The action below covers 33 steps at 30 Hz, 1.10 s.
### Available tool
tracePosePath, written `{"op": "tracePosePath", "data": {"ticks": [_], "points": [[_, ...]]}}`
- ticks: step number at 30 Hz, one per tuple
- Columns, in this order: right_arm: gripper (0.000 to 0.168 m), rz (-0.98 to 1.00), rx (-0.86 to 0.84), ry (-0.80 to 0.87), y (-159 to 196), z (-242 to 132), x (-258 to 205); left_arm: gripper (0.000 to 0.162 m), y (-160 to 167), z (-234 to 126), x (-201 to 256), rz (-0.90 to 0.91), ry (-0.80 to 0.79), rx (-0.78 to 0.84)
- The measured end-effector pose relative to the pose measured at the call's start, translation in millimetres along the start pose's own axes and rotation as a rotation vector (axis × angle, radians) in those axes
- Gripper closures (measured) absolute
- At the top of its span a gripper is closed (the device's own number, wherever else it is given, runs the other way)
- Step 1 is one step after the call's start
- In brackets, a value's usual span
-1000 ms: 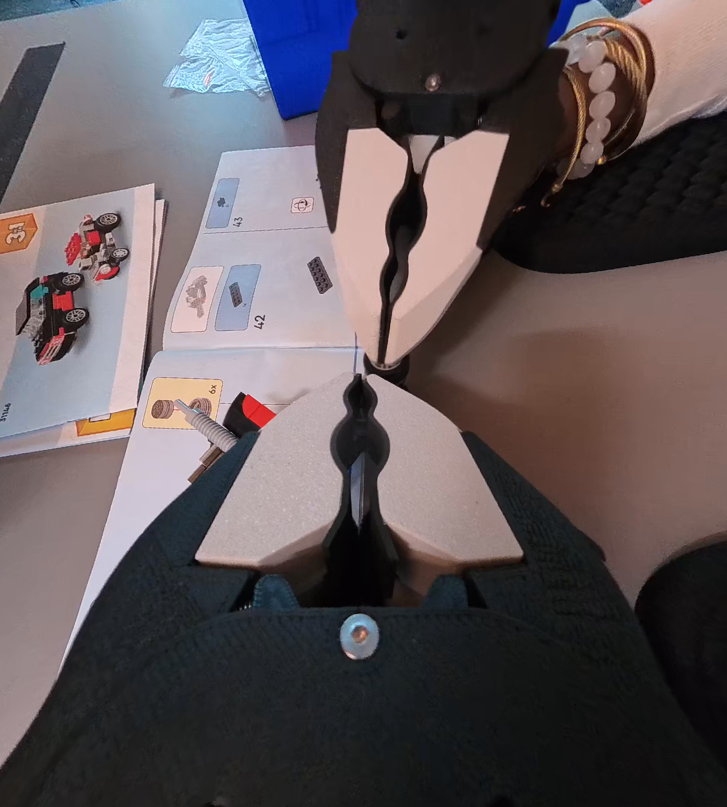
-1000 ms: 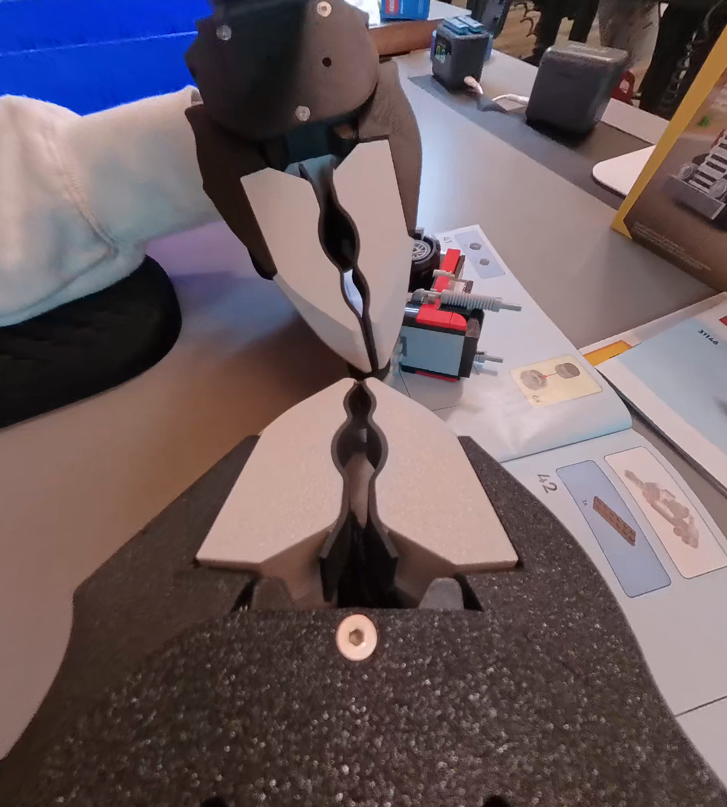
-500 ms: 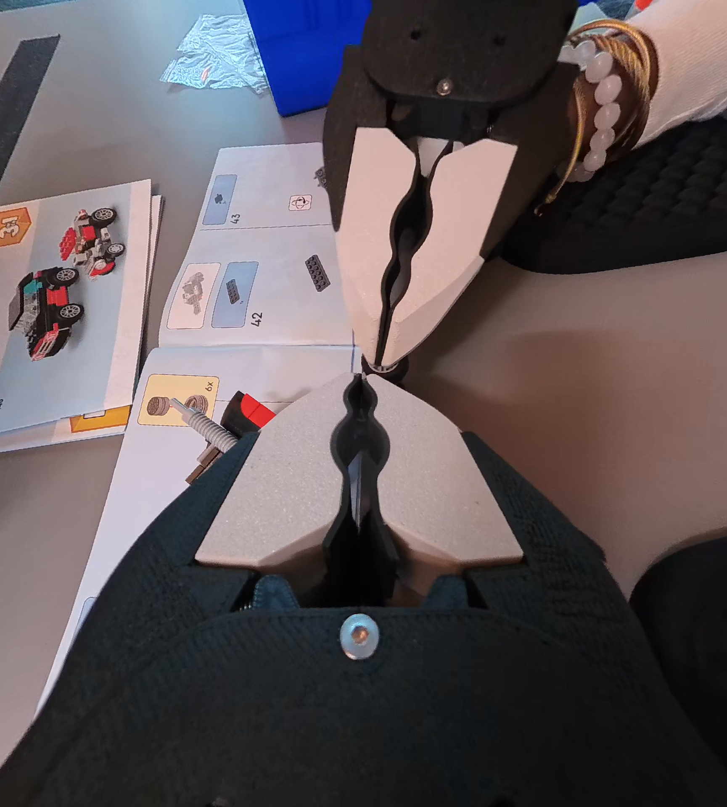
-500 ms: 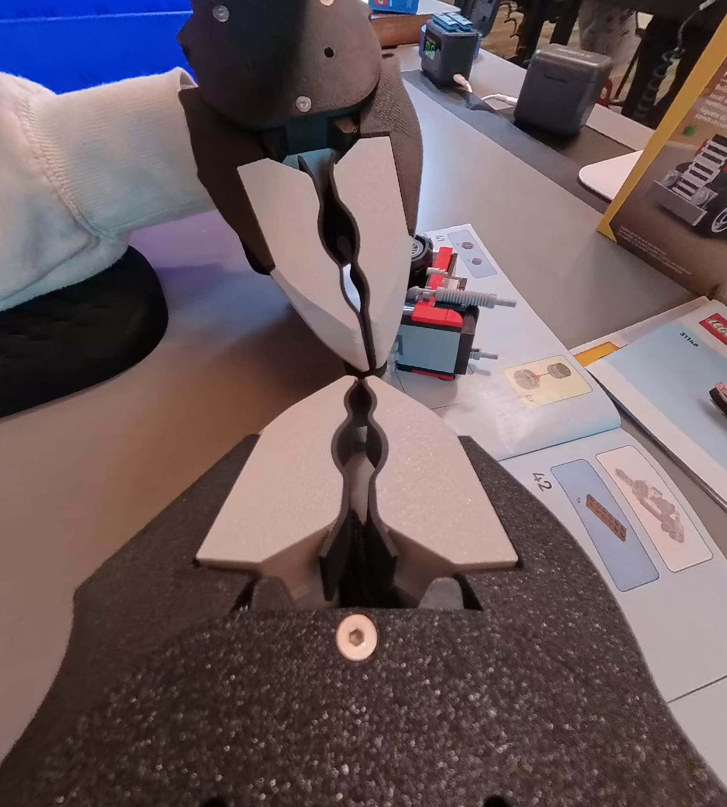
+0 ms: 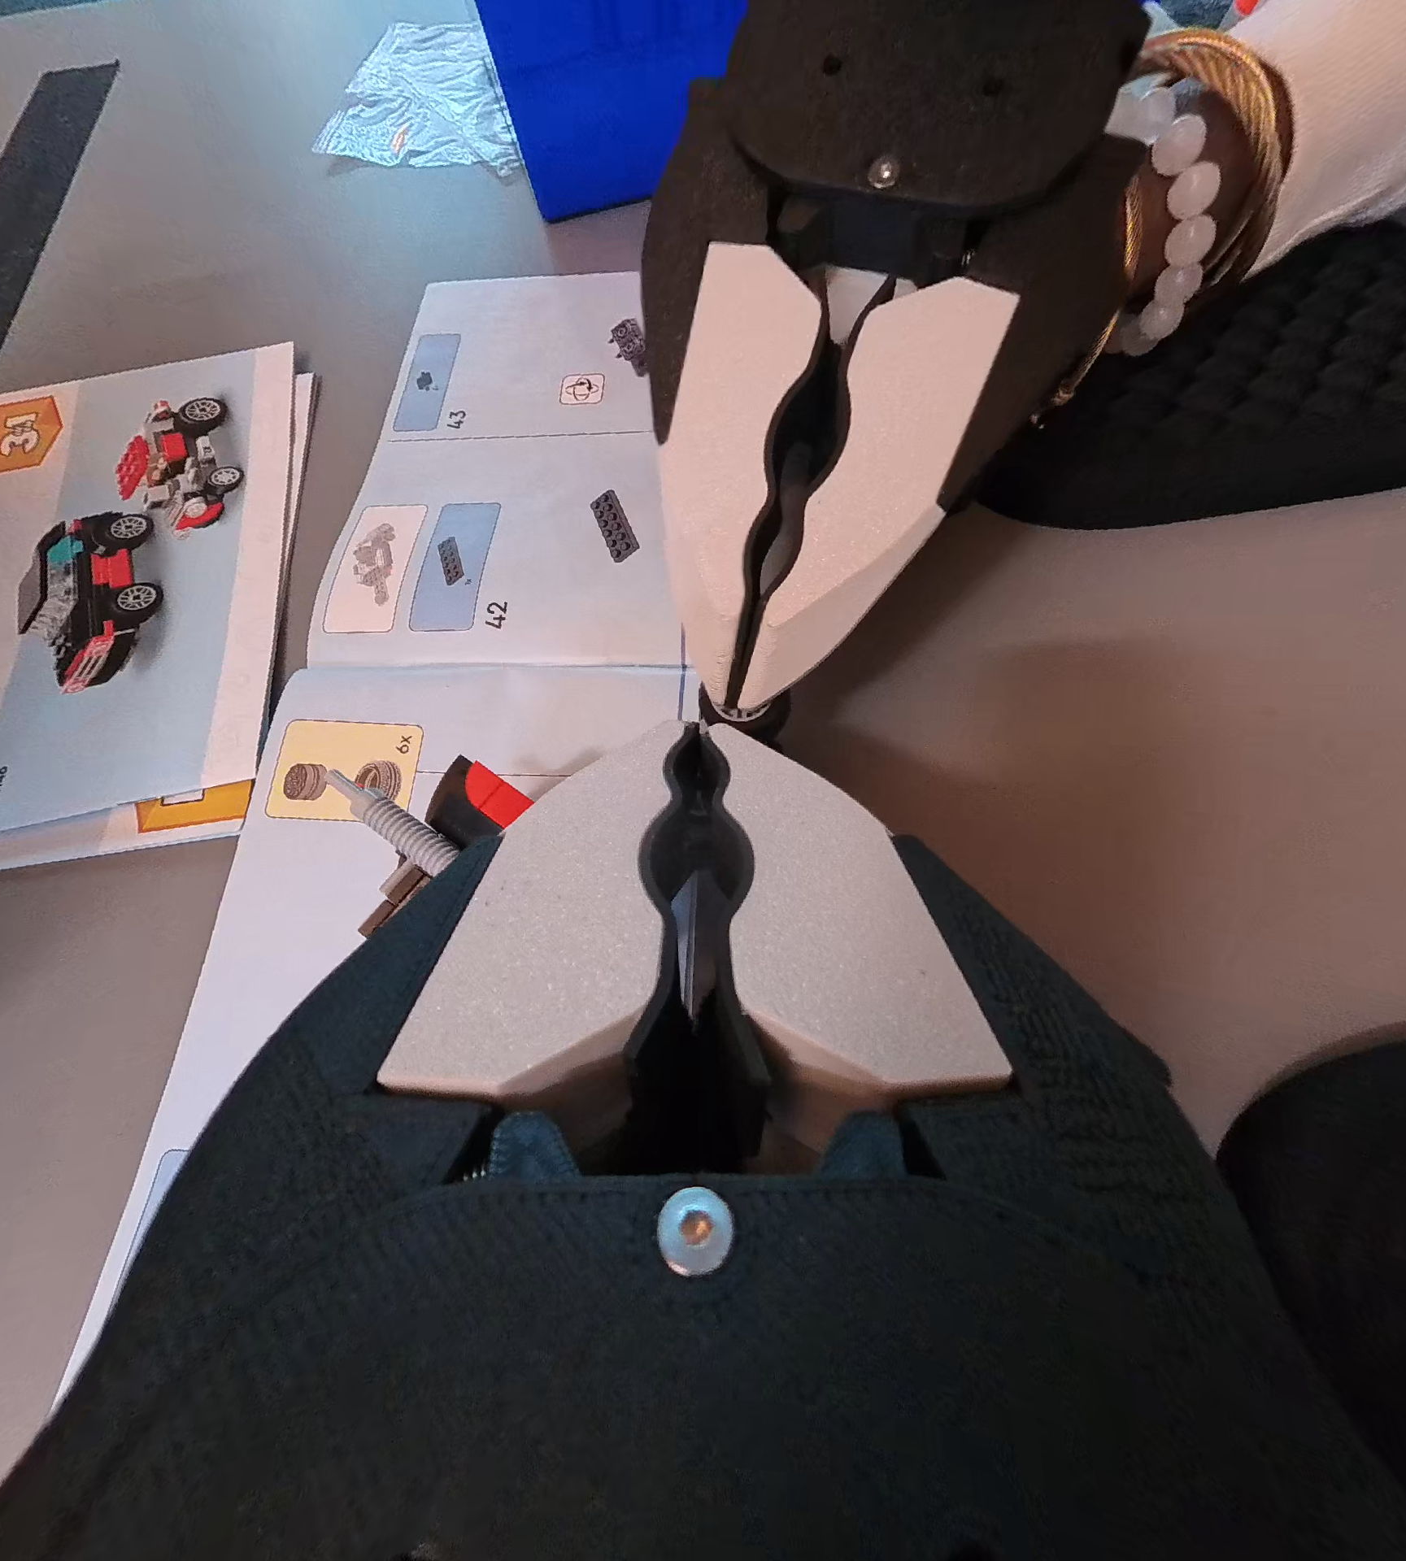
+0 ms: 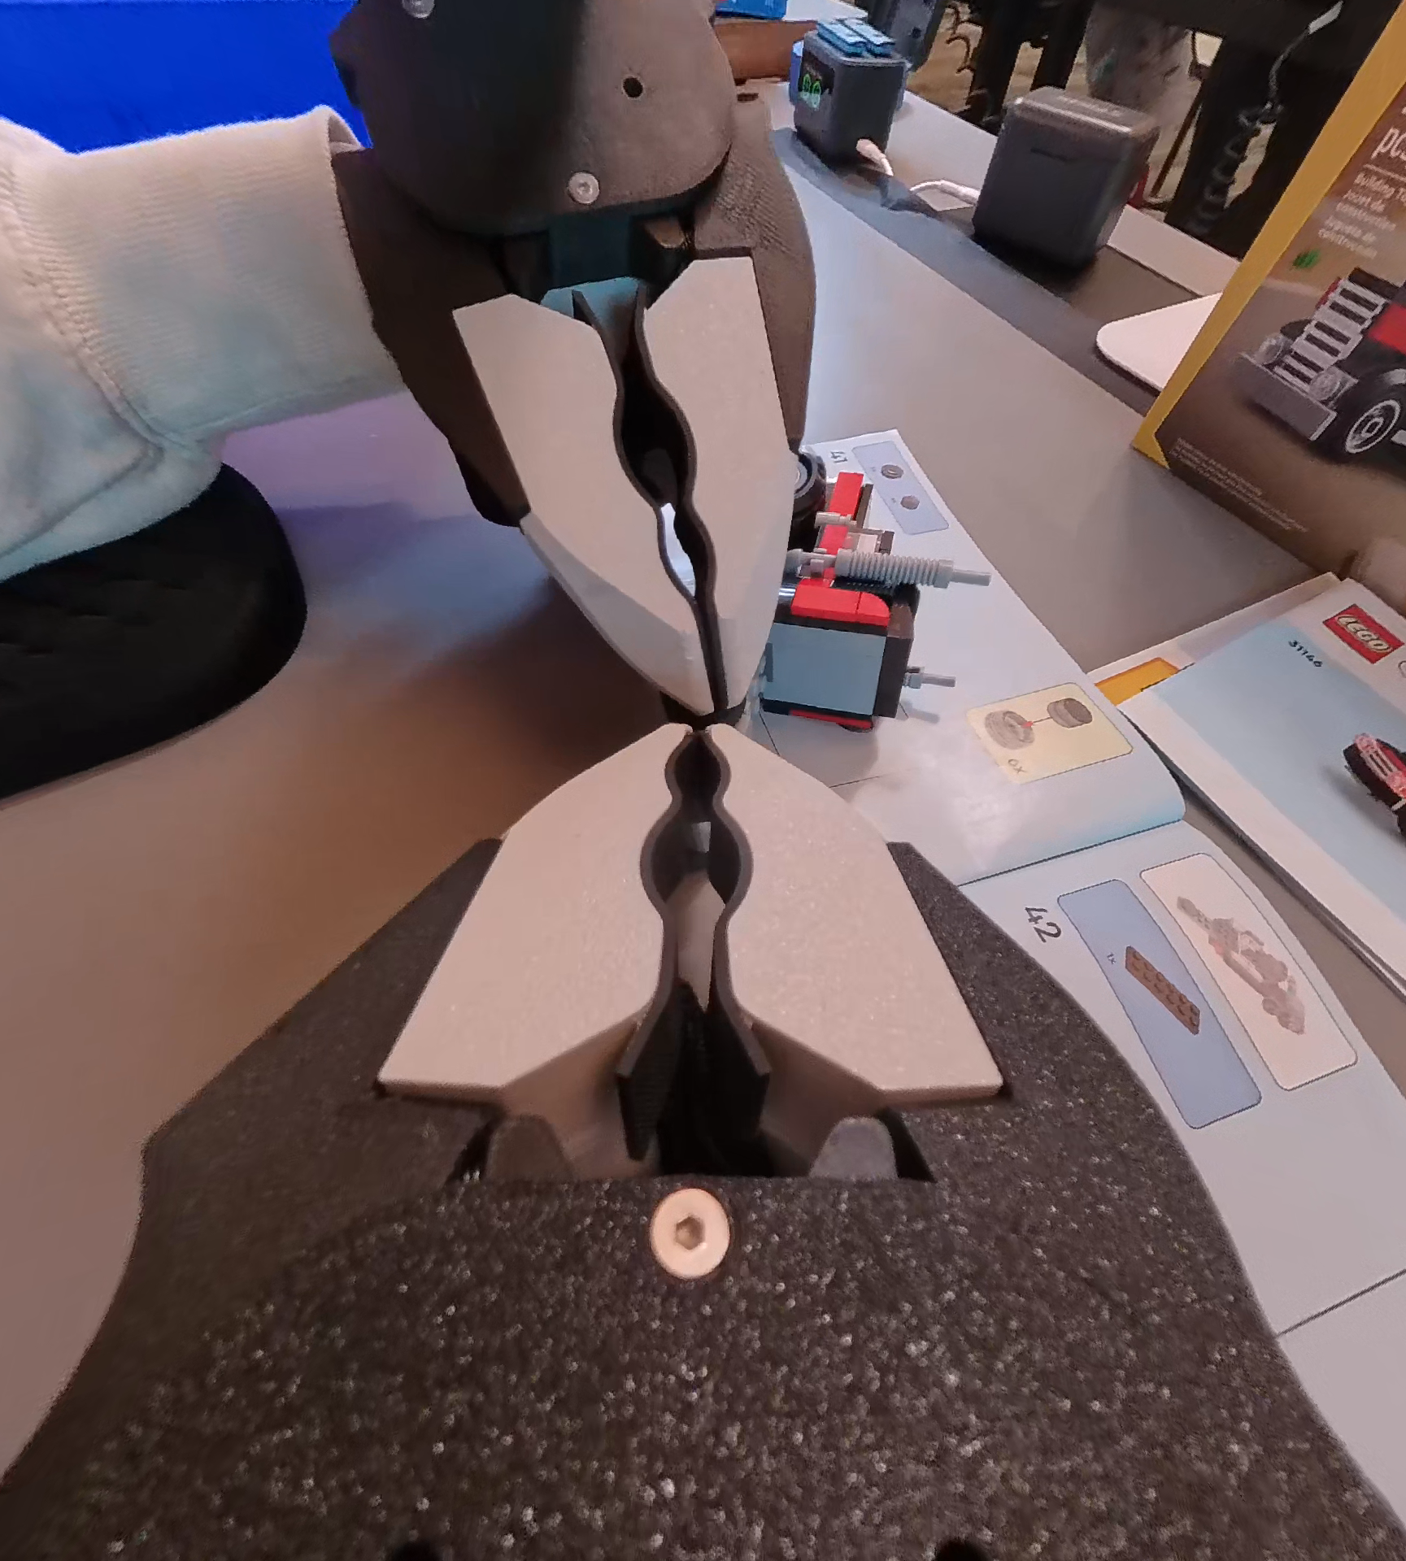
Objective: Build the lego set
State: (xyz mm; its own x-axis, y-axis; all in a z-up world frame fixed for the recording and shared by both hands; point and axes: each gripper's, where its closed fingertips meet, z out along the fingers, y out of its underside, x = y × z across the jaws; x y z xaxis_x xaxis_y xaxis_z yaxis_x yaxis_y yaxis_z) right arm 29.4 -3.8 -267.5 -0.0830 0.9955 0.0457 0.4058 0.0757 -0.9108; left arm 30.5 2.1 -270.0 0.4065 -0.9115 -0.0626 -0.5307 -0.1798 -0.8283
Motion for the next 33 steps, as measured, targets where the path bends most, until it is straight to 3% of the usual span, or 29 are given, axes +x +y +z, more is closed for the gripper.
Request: {"op": "tracePosePath", "data": {"ticks": [16,19,33], "points": [[0.168,-0.092,-0.002,0.084,1,-2,3,0.162,-3,1,-2,0.029,-0.032,-0.006],[0.168,-0.098,0.0,0.085,0,-2,2,0.162,-21,-4,5,0.036,-0.012,0.087],[0.168,-0.075,-0.004,0.08,1,-1,1,0.162,-5,4,1,0.079,-0.068,-0.088]]}}
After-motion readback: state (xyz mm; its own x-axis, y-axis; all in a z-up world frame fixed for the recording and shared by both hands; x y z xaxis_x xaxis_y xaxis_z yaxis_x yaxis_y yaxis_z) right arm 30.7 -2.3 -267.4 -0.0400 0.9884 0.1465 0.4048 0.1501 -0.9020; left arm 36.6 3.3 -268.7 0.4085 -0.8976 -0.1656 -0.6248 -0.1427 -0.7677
